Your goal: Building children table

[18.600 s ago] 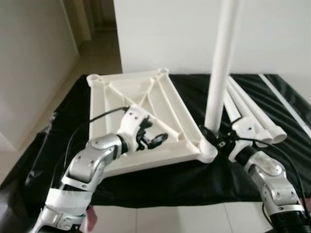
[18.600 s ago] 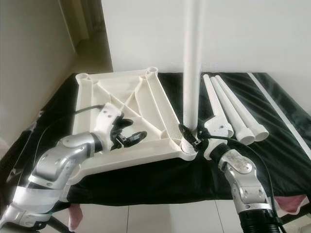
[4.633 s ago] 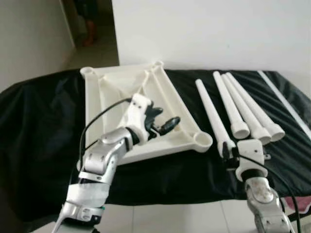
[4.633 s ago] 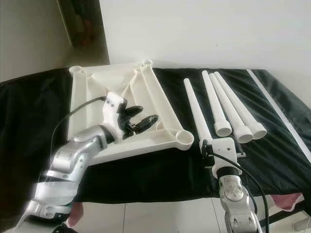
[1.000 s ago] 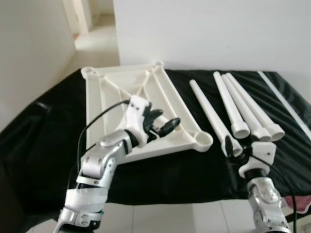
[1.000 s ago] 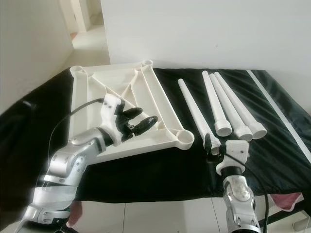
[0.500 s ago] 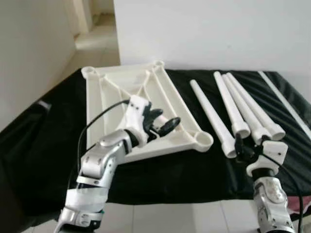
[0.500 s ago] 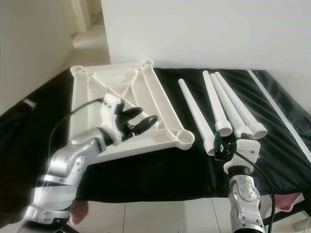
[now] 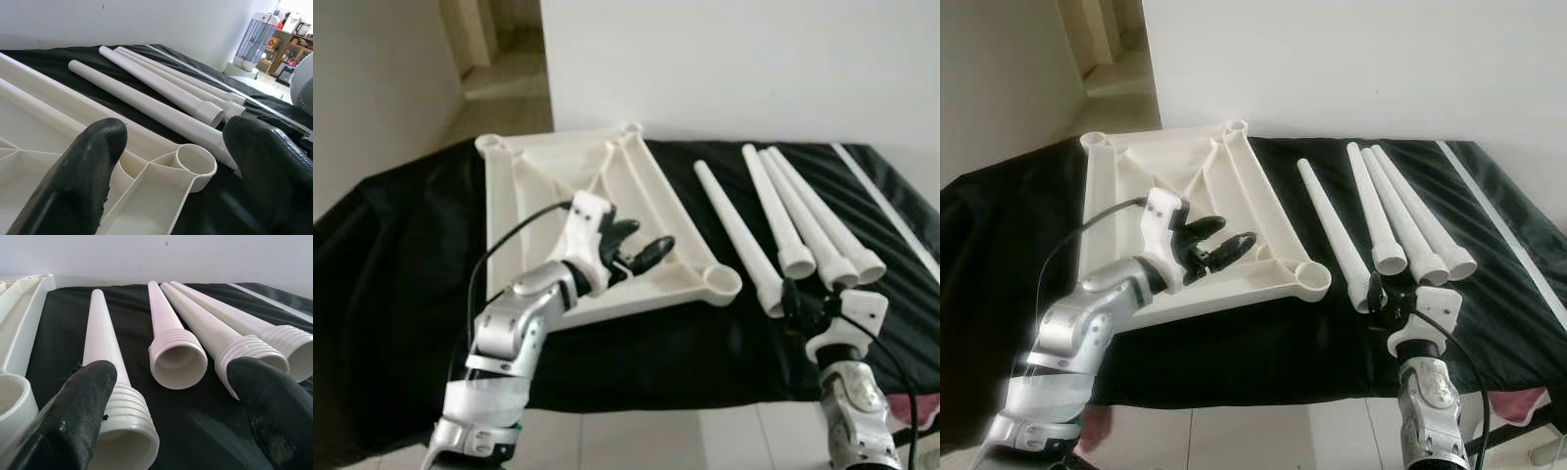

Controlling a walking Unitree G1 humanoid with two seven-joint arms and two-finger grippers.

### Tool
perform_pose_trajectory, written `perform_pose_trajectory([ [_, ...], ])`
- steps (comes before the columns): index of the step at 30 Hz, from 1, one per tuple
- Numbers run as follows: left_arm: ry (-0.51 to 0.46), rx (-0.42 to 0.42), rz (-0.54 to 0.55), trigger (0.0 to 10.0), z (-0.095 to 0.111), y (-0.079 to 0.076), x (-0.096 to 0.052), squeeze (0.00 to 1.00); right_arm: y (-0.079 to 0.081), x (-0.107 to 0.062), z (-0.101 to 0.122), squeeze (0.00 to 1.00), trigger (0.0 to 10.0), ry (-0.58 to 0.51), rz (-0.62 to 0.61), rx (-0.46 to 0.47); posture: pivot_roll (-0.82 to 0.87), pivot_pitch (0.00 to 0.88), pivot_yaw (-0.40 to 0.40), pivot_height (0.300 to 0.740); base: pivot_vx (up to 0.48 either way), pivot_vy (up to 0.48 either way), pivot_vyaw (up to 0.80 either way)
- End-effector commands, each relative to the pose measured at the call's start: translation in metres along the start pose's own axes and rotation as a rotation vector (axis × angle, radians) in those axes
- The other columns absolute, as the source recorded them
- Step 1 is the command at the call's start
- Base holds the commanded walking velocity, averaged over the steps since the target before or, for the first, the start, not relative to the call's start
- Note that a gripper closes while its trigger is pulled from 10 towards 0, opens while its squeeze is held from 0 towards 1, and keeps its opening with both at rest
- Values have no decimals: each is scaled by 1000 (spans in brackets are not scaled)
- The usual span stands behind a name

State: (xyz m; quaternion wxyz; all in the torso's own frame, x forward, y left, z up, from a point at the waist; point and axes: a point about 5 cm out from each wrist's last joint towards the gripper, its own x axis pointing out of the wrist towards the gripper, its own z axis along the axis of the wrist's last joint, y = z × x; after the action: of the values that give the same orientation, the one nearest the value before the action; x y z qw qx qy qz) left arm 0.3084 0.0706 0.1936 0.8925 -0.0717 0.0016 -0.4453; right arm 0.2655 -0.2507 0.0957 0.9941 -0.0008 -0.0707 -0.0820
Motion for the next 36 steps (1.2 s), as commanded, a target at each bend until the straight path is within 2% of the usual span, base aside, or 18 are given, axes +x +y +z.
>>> perform_pose_trajectory([
  [1, -1, 6, 28, 10000, 4, 1, 1, 0, -2, -1, -8, 0, 10000, 43, -6, 22, 63, 0, -10, 740, 0, 0, 0],
  [15, -2, 4, 31, 10000, 4, 1, 2, 0, 10, 13, -14, 0, 10000, 85, 96, 72, 67, 0, -12, 740, 0, 0, 0],
  [25, -7, -3, 35, 10000, 4, 0, 1, 0, 15, 13, -20, 0, 10000, 122, 134, 84, 65, 0, -19, 740, 0, 0, 0],
  [30, -7, -4, 34, 10000, 4, 0, 2, 0, 15, 14, -19, 0, 10000, 111, 145, 96, 62, 0, -18, 740, 0, 0, 0],
  [36, -10, -2, 36, 10000, 5, 0, 1, 0, 16, 15, 1, 0, 10000, 16, 206, 111, 66, 0, -24, 740, 0, 0, 0],
])
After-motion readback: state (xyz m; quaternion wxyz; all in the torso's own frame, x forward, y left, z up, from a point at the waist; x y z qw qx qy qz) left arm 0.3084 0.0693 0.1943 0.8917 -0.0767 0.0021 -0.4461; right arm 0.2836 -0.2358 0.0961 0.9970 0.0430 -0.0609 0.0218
